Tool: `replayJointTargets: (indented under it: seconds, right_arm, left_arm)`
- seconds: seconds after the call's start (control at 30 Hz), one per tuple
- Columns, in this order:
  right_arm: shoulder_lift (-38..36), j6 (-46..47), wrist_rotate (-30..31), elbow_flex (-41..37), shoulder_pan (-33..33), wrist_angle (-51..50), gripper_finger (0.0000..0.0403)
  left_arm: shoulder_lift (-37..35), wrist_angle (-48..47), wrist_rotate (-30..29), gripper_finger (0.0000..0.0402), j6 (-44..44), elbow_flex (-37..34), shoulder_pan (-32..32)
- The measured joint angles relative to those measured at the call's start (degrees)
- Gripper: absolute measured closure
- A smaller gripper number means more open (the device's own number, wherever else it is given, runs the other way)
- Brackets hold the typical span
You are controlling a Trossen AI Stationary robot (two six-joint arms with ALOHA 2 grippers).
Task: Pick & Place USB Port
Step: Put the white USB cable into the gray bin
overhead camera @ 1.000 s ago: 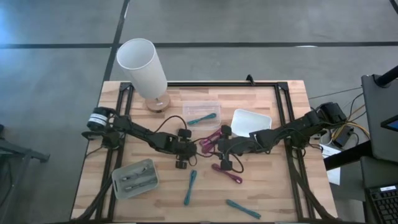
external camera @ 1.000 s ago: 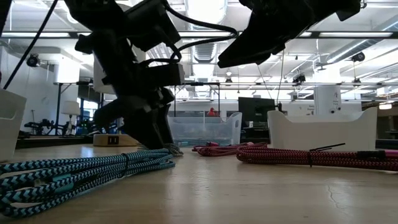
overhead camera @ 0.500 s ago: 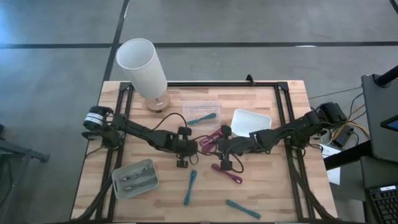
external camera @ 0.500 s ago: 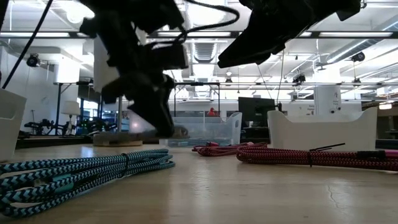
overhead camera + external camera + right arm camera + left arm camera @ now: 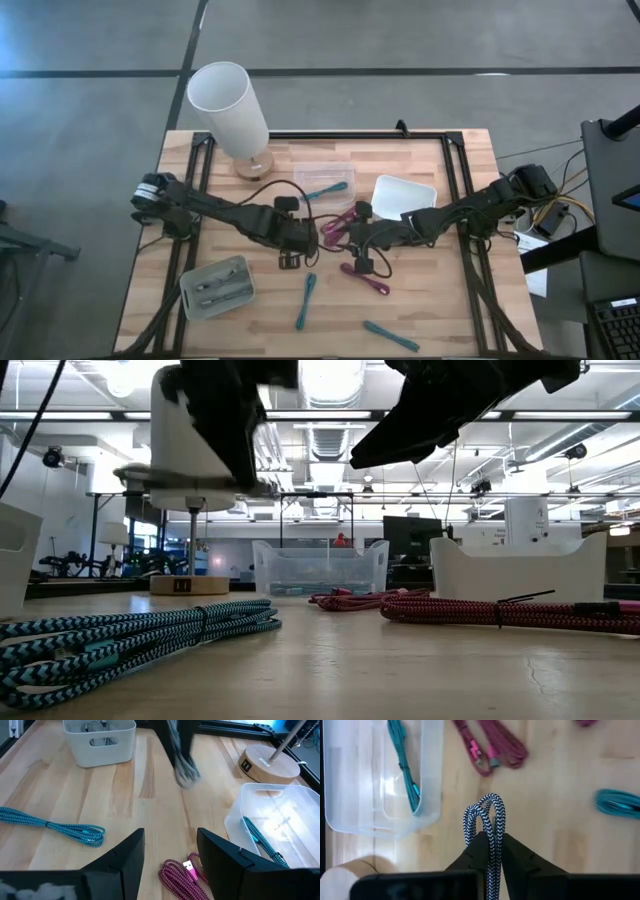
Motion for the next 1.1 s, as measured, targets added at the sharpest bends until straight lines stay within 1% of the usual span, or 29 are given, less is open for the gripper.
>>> replayJointTargets:
  seconds: [0.13,0.4,0.57,0.73,1.0,1.1]
  right_arm:
    - [0.0,0.1,0.0,0.0,0.0,0.0,0.0225]
    - [0.0,0.0,0.0,0.0,0.0,0.0,0.0225]
    - [0.0,0.1,0.0,0.0,0.0,0.0,0.0225]
    - [0.0,0.0,0.0,0.0,0.0,0.0,0.0225]
    - [0.0,0.1,0.0,0.0,0.0,0.0,0.0225]
    - [0.0,0.0,0.0,0.0,0.0,0.0,0.0225]
  left_arm:
    - [-0.9,-5.6,0.1,0.038,-1.9,4.0,-2.9]
    - [-2.5,-13.1,0.3,0.0373,-15.6,5.4,-9.3]
    - [-2.5,-18.3,3.8,0.038,-25.1,4.9,-14.0]
    - [-2.6,-19.7,6.5,0.0377,-35.2,4.5,-19.1]
    - [-2.9,-20.2,6.3,0.0379,-46.3,4.4,-26.0]
    - [-2.9,-22.4,6.2,0.0378,-49.6,4.4,-28.0]
